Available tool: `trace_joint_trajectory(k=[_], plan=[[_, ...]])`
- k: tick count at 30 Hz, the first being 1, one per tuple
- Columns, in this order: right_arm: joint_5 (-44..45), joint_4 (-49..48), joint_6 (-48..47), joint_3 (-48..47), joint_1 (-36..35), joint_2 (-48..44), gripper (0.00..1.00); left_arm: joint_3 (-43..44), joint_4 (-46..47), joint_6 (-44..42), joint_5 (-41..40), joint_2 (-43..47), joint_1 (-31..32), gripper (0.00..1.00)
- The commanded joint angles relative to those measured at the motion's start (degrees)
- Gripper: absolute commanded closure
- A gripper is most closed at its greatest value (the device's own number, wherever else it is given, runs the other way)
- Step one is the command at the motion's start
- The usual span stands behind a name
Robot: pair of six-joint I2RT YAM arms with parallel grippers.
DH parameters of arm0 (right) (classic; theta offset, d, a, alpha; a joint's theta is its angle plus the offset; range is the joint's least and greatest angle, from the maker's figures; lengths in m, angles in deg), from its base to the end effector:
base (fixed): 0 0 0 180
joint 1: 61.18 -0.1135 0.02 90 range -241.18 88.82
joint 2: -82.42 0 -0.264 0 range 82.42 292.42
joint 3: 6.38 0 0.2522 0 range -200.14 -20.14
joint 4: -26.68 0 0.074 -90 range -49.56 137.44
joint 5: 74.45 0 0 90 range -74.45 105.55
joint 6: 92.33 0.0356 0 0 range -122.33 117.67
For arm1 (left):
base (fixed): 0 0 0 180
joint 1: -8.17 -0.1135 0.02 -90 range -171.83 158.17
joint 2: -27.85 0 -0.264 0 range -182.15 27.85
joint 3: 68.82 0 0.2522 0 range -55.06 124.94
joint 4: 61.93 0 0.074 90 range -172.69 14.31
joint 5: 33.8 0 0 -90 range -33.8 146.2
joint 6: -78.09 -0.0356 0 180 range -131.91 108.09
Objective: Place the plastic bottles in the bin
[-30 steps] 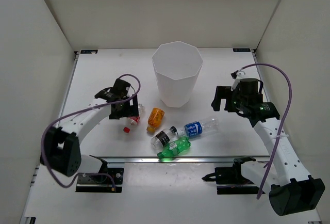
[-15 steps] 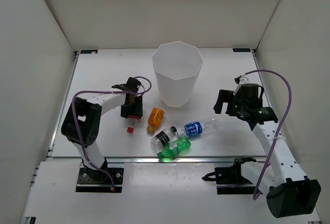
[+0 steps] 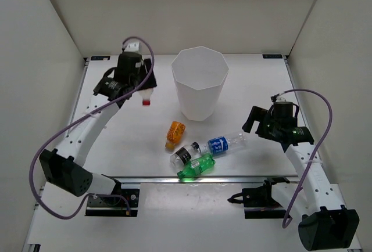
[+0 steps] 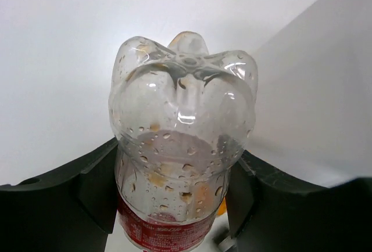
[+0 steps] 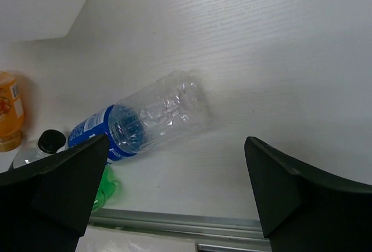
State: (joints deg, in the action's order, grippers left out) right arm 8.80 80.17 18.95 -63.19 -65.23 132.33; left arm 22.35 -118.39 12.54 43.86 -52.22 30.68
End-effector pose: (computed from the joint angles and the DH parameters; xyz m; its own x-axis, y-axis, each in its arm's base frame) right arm 0.1748 0.0166 0.2663 -0.7299 0.3096 -0.6094 0.1226 0.9364 0.3290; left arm 0.2786 -0.1072 0.3447 -0.6958 -0.1493 -0.7026 -0.0579 0.9866 -0.1524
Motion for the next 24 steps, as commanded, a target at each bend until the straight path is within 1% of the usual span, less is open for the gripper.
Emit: trace_joint_trajectory(k=[1, 3, 5, 6, 7, 9, 10, 11, 12, 13, 15, 16, 17, 18, 20, 21, 22, 24], plan=[[0.32, 2.02, 1.92, -0.01, -0.43, -0.69, 0.01, 11.0, 5.14, -1.5, -2.78, -0.15, 4.82, 0.64], [1.11, 4.47, 3.85, 0.59, -1.83, -0.43, 0.01, 17.66, 8.94, -1.94, -2.52, -3.23, 8.42, 0.65], [1.82, 5.88, 5.95, 0.42, -2.62, -1.04, 0.01, 21.45, 14.11, -1.95, -2.87, -7.36, 10.44, 0.63], [2.08, 5.8, 8.14, 0.94, -2.63, -2.0, 0.01, 23.56, 16.92, -1.6, -2.69, -8.51, 11.33, 0.61], [2.08, 4.5, 9.38, 1.9, -3.06, -2.53, 0.0, 24.8, 17.64, -0.99, -2.26, -11.13, 11.6, 0.6], [0.77, 2.73, 12.11, 3.84, -3.42, -4.64, 0.01, 29.89, 20.45, -1.42, -0.33, -15.01, 12.56, 0.5], [-0.45, 1.77, 13.6, 4.81, -3.33, -5.52, 0.01, 31.91, 21.24, -1.07, -0.67, -17.29, 13.44, 0.49], [-0.9, 1.59, 14.4, 5.6, -3.33, -6.22, 0.0, 32.71, 23.43, -1.85, -1.1, -19.83, 14.05, 0.45], [-1.43, 1.15, 15.01, 5.95, -3.33, -6.23, 0.01, 34.63, 24.41, -2.21, -2.41, -20.9, 14.58, 0.42], [-1.87, 0.45, 16.24, 6.57, -3.59, -6.58, 0.01, 36.92, 25.46, -2.99, -3.73, -23.18, 15.72, 0.42], [-2.66, -0.61, 18.26, 7.71, -4.64, -6.67, 0.01, 40.78, 24.07, -3.88, -4.62, -27.48, 16.78, 0.38], [-2.4, -0.87, 20.01, 7.8, -5.43, -7.02, 0.01, 42.98, 22.93, -3.79, -3.84, -28.38, 16.87, 0.37], [-1.96, -1.66, 21.25, 8.41, -6.57, -6.93, 0.01, 43.61, 22.4, -3.18, -3.83, -29.25, 16.96, 0.3], [-0.74, -2.63, 23.87, 8.68, -7.19, -6.84, 0.01, 43.44, 22.05, -3.18, -3.05, -29.0, 16.61, 0.2], [-0.73, -6.57, 27.31, 9.99, -9.64, -7.54, 0.01, 40.2, 23.62, -3.08, -2.17, -27.34, 17.66, 0.13], [-1.08, -8.85, 29.33, 10.7, -10.61, -7.63, 0.01, 38.89, 24.84, -3.7, -2.6, -26.02, 17.75, 0.03], [-1.08, -9.22, 31.35, 11.05, -11.06, -7.2, 0.01, 38.87, 24.16, -4.14, -2.86, -25.58, 18.27, 0.01], [0.41, -10.28, 32.94, 11.75, -13.07, -5.62, 0.01, 39.84, 22.13, -5.37, -3.31, -23.65, 18.89, 0.01]])
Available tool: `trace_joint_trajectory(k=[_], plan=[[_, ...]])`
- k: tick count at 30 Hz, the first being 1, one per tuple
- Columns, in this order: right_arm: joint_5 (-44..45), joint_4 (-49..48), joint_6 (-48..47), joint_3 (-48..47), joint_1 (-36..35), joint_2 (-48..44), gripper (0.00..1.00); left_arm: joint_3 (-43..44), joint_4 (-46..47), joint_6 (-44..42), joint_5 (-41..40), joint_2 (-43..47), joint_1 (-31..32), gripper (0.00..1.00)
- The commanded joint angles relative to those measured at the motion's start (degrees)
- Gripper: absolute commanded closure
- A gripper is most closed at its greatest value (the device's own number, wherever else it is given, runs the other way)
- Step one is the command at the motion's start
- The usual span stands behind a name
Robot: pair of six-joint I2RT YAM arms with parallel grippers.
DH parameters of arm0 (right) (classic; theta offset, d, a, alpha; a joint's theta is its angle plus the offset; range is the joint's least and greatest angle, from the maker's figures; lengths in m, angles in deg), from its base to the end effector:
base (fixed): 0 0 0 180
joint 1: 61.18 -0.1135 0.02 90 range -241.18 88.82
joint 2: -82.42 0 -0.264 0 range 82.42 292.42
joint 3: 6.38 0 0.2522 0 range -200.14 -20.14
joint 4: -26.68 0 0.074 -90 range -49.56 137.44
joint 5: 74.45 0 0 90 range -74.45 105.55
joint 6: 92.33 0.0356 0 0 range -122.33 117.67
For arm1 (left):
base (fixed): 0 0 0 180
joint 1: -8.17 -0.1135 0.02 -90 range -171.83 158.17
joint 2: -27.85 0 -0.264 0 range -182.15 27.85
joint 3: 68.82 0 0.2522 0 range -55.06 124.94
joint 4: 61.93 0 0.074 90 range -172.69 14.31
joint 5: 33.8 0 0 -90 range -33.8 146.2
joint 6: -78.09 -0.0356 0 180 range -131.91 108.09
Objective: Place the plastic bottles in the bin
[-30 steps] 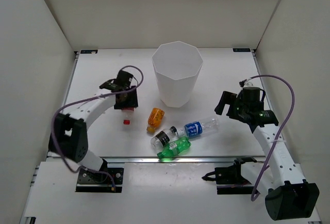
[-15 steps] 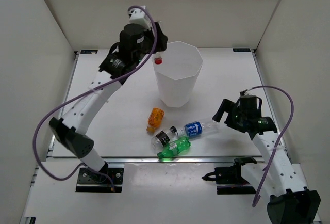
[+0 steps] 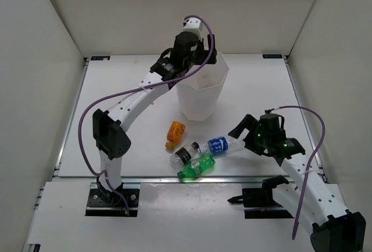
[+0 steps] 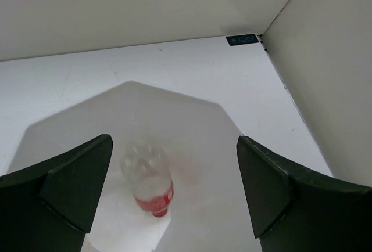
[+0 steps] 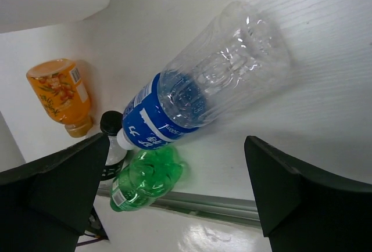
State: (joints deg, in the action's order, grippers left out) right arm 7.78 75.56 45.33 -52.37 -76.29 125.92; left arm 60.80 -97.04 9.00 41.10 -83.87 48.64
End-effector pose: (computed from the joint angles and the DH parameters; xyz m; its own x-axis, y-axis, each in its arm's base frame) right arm 0.1492 0.0453 0.2271 -0.7283 0.5620 -0.3922 0.2821 0.7674 0.5758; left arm 0.3569 -0.2923 0.4042 -0.3663 -0.1404 -0.9198 0.3282 0.9055 -0.2689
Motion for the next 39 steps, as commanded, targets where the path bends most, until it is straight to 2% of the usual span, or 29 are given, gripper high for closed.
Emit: trace_joint_trajectory(k=[1, 4, 6, 8, 10, 12, 15, 18, 20, 25, 28, 33, 34, 36, 39], plan=[[2.4, -5.23, 7.44, 0.5, -2.55, 1.75, 0.01, 1.31, -0.62, -2.09, -0.99, 9.58, 1.1, 0.01], [5.04, -4.79, 9.72, 0.68, -4.57, 3.42, 0.01, -4.29, -3.69, -1.31, -1.35, 15.11, 1.02, 0.01], [6.88, -4.97, 11.22, 1.64, -4.75, 3.69, 0.01, -11.24, -5.72, 1.49, -2.22, 23.52, 0.06, 0.01], [10.29, -6.02, 12.63, 2.7, -5.27, 3.95, 0.0, -24.46, -7.91, 4.93, -0.65, 30.66, -1.78, 0.01], [10.24, -8.12, 12.9, 4.27, -4.58, 4.92, 0.01, -34.58, -10.02, 8.43, -0.02, 40.48, -3.64, 0.01], [10.67, -11.27, 15.08, 4.98, -5.1, 6.32, 0.01, -46.8, -13.1, 11.07, 0.58, 46.46, -7.31, 0.02], [14.17, -13.22, 14.14, 3.5, -6.58, 10.62, 0.01, -56.76, -18.72, 12.05, 4.72, 54.65, -11.8, 0.02], [16.74, -14.1, 12.82, 1.47, -6.16, 16.77, 0.01, -62.57, -26.98, 13.37, 3.58, 61.08, -12.43, 0.01], [16.39, -15.68, 12.81, 1.29, -5.89, 19.32, 0.01, -64.78, -28.92, 14.77, 3.67, 65.39, -12.78, 0.01], [18.66, -17.62, 13.77, 1.82, -6.24, 24.95, 0.03, -68.21, -31.31, 15.92, 7.27, 68.74, -15.33, 0.01], [21.38, -17.71, 13.08, 1.29, -5.8, 26.36, 0.17, -69.44, -30.86, 16.62, 8.68, 68.75, -14.98, 0.01], [25.69, -17.53, 8.43, -2.57, -2.56, 25.76, 0.52, -68.57, -30.51, 15.75, 8.76, 66.73, -14.98, 0.01], [25.87, -17.97, 7.02, -3.01, -0.99, 25.06, 0.54, -68.48, -30.34, 15.57, 8.85, 66.55, -15.24, 0.01], [25.96, -18.41, 4.2, -5.46, 1.75, 23.74, 0.68, -68.13, -29.99, 14.69, 8.76, 65.67, -15.68, 0.02], [28.41, -17.19, -2.02, -10.11, 5.26, 20.49, 0.78, -68.39, -28.85, 13.99, 9.29, 64.35, -15.69, 0.01]])
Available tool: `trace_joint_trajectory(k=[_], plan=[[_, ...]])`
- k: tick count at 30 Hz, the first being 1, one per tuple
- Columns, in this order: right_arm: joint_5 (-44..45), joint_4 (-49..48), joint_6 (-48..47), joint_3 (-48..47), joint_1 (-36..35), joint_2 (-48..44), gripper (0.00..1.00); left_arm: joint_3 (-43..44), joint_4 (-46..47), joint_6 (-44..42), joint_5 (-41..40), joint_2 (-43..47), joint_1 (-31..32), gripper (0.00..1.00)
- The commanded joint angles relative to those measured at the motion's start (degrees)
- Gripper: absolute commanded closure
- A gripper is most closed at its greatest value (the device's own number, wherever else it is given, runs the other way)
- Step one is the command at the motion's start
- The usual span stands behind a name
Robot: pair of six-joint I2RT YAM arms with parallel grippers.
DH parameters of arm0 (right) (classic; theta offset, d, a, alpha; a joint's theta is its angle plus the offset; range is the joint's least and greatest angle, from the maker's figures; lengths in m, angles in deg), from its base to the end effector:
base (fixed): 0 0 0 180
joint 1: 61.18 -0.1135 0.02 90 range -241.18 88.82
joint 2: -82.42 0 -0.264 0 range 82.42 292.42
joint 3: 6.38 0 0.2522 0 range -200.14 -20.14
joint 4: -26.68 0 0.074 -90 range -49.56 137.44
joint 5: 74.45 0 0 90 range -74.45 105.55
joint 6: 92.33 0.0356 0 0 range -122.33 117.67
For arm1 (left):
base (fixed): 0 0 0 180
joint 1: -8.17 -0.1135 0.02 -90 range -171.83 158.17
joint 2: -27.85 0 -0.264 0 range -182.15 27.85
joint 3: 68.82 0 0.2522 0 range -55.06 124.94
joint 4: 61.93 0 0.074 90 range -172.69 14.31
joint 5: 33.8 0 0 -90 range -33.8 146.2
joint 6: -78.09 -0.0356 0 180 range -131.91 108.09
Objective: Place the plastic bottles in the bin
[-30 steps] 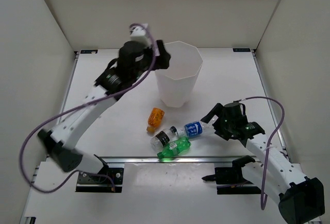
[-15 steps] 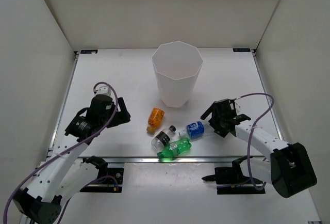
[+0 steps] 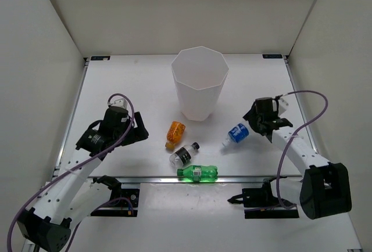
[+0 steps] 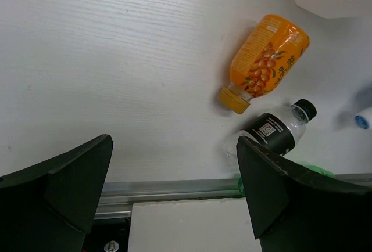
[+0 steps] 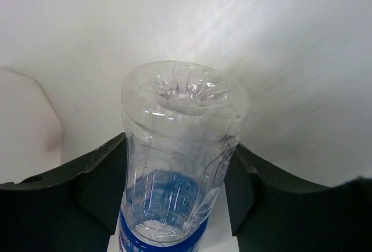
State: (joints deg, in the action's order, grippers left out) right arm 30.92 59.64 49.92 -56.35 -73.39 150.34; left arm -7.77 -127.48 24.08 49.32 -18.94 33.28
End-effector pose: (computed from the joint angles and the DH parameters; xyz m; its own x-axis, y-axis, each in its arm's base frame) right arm 0.2258 0.0392 0.1963 -0.4965 0.6726 -0.5487 0.5750 0.7284 0.3726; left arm 0.1395 -0.0607 0.2827 -0.7794 -0.2790 -0.5609 -0.1292 0.9477 -0.2919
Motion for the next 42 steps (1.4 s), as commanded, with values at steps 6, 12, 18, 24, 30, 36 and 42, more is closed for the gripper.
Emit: trace_joint_trajectory(k=[6, 12, 18, 24, 30, 36, 42], plan=[[10.28, -4.85, -24.28, -25.18, 4.4, -5.96, 0.9, -0.53, 5.82, -2.94, 4.85, -5.59, 0.12, 0.01], [18.9, -28.02, -49.74, -39.54, -9.91, -0.08, 0.96, -0.71, 7.85, -4.08, 5.64, -8.41, -0.05, 0.01], [2.74, -37.22, -53.04, -44.3, -16.09, 9.66, 0.94, -2.64, 10.3, -3.03, 6.52, -9.55, -0.14, 0.01], [-2.55, -36.08, -55.68, -46.41, -21.27, 18.99, 0.77, -2.29, 11.89, -3.82, 6.53, -12.01, 0.74, 0.01], [-4.74, -35.99, -50.51, -43.16, -21.54, 17.6, 0.28, -0.62, 17.42, -4.87, 8.89, -16.31, 2.32, 0.02], [-5.36, -29.58, -50.93, -42.28, -21.02, 12.25, 0.0, 3.16, 21.29, -7.15, 10.3, -24.83, 5.3, 0.02], [-5.88, -21.68, -45.14, -37.55, -15.76, 1.19, 0.01, 8.34, 22.7, -8.38, 10.21, -34.32, 10.22, 0.01]])
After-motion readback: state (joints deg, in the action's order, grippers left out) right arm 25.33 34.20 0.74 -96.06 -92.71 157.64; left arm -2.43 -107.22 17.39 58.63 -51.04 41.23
